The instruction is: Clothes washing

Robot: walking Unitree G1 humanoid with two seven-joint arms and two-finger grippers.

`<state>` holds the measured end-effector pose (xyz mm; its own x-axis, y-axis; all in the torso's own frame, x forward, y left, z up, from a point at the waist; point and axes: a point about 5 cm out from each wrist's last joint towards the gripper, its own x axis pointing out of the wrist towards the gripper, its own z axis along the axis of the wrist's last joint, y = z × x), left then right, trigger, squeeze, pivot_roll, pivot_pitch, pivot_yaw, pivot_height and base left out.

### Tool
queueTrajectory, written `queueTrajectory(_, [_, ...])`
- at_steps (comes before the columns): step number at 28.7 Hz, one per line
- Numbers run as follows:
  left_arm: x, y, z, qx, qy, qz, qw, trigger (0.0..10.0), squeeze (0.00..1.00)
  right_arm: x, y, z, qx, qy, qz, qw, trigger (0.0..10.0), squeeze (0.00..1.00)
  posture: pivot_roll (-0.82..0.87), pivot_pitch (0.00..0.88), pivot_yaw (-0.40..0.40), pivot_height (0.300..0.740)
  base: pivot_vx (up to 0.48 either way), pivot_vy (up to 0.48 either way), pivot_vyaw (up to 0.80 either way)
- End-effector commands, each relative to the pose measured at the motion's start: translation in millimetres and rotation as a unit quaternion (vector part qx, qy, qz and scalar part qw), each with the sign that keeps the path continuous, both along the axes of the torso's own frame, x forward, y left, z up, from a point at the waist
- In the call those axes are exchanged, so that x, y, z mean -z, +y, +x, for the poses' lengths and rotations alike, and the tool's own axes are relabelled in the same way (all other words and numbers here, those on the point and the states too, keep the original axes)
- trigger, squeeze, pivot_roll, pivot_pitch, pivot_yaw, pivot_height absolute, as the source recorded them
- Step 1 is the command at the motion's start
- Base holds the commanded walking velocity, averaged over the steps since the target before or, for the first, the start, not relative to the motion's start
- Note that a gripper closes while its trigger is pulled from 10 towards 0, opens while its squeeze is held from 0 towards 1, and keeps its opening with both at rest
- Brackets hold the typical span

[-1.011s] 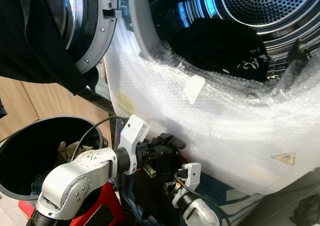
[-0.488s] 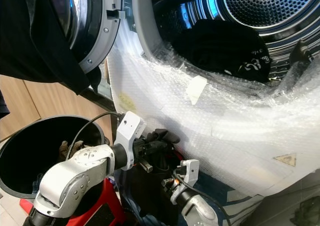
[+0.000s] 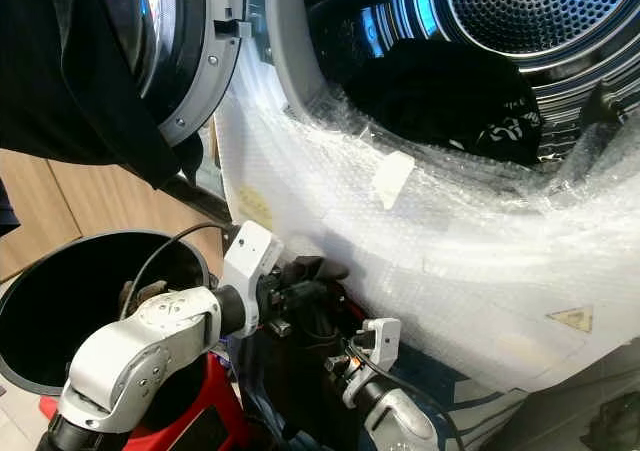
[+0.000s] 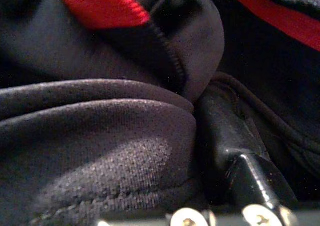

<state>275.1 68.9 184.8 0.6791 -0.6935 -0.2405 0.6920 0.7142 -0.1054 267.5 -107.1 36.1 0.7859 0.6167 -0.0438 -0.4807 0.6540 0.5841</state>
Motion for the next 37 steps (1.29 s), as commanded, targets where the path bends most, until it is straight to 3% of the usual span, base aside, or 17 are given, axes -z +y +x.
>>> queueTrajectory(1, [-4,3.4,-2.9,-0.007,-0.002,-0.002,1.0,10.0,1.0,-3,-2.9,0.8,0.002,-0.008,0.004,1.0,0.0,0.0,0.25,0.018,-0.133,0.74,0.0,0.0,0.0])
queueTrajectory(7, [3,19.0,-4.5,-0.04,0.008,0.014,0.999,10.0,1.0,-2,-2.9,-0.8,-0.003,-0.005,0.002,1.0,0.0,0.0,0.25,0.03,-0.134,0.74,0.0,0.0,0.0])
queueTrajectory(12, [7,36.9,-2.8,-0.099,0.023,0.017,0.995,10.0,1.0,-2,-3.1,-1.6,-0.011,-0.009,-0.003,1.0,0.0,0.0,0.26,0.04,-0.135,0.74,0.0,0.0,0.0])
queueTrajectory(20, [16,50.5,-8.6,-0.126,0.023,0.051,0.99,10.0,1.0,2,-2.5,-7.7,-0.027,-0.006,-0.005,1.0,0.0,0.0,0.25,0.04,-0.131,0.74,0.0,0.0,0.0])
queueTrajectory(27, [7,63.1,-1.0,-0.171,-0.022,0.057,0.983,10.0,1.0,4,-3.4,-9.6,-0.03,-0.003,-0.007,1.0,0.0,0.0,0.25,0.025,-0.124,0.74,0.0,0.0,0.0])
queueTrajectory(29, [3,83.9,10.7,-0.27,-0.1,0.097,0.953,10.0,1.0,6,-3.1,-10.6,-0.035,-0.002,-0.009,0.999,0.0,0.0,0.25,0.011,-0.123,0.74,0.0,0.0,0.0])
queueTrajectory(31, [5,90.8,12.4,-0.29,-0.125,0.128,0.94,10.0,1.0,5,-2.7,-11.2,-0.037,-0.002,-0.008,0.999,0.0,0.0,0.25,0.01,-0.124,0.74,0.0,0.0,0.0])
queueTrajectory(32, [8,93.3,12.2,-0.289,-0.135,0.15,0.936,10.0,0.84,6,-2.5,-11.4,-0.038,-0.002,-0.008,0.999,0.0,0.0,0.25,0.01,-0.124,0.74,0.0,0.0,0.0])
queueTrajectory(33, [17,96.3,10.0,-0.293,-0.137,0.157,0.933,10.0,0.0,6,-2.5,-12.5,-0.043,-0.001,-0.008,0.999,0.0,0.0,0.25,0.009,-0.126,0.74,0.0,0.0,0.0])
queueTrajectory(37, [36,103.1,3.6,-0.32,-0.134,0.156,0.925,10.0,0.0,6,-3.6,-14.4,-0.05,-0.002,-0.009,0.999,0.0,0.0,0.24,0.0,-0.132,0.74,0.0,0.0,0.0])
